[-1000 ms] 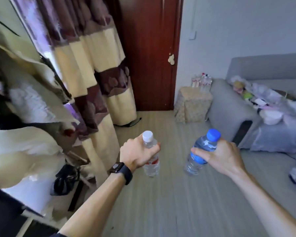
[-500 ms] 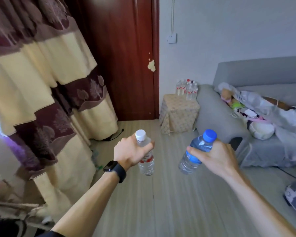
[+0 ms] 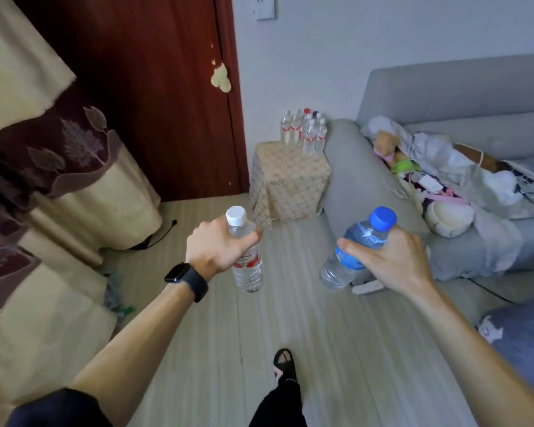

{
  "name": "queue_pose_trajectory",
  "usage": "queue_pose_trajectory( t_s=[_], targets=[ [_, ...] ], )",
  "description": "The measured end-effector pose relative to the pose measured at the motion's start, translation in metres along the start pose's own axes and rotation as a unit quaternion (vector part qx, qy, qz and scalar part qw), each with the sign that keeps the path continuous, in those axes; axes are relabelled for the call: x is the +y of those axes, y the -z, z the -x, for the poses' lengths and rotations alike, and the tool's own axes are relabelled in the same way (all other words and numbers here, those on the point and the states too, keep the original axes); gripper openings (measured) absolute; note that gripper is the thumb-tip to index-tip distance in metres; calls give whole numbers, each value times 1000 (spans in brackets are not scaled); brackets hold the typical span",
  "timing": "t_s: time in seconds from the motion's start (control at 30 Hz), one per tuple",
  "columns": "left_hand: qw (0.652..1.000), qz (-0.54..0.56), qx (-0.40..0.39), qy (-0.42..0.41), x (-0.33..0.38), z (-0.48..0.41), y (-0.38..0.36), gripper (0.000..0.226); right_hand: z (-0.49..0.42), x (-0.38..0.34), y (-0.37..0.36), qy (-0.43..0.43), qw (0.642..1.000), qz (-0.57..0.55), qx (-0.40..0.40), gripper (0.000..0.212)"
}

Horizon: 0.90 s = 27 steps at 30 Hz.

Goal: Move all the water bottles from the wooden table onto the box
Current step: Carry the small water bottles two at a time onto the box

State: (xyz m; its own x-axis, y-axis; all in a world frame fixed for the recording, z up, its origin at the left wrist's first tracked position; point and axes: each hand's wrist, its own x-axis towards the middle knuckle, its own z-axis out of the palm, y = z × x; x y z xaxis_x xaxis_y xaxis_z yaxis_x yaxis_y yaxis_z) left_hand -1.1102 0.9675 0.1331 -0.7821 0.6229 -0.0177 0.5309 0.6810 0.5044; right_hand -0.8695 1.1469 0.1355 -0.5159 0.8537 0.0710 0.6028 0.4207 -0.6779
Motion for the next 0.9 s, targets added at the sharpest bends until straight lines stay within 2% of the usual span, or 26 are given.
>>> queue_pose_trajectory(
  t_s=[0.07,0.23,0.4,0.57,0.73,0.9],
  targets=[
    [1000,-7,-18,-2,13,-44,-17,57,-37,8,-3,-17,1000,20,-2,52],
    [998,-21,-55,-18,50,-148,-50,51,-124,29,-11,-56,998,8,-4,55],
    [995,-35,-93,-30,74,-236,-77,54,-204,45,-28,-108,993,-14,-38,43],
    [993,-48,-107,-23,88,-330,-103,51,-305,58,-54,-122,990,-26,-59,50],
    [992,-21,-118,25,105,-433,-122,47,-423,61,-86,-123,987,-45,-93,39],
    [984,42,-140,97,111,-519,-149,42,-527,62,-126,-132,980,-38,-145,51]
  ],
)
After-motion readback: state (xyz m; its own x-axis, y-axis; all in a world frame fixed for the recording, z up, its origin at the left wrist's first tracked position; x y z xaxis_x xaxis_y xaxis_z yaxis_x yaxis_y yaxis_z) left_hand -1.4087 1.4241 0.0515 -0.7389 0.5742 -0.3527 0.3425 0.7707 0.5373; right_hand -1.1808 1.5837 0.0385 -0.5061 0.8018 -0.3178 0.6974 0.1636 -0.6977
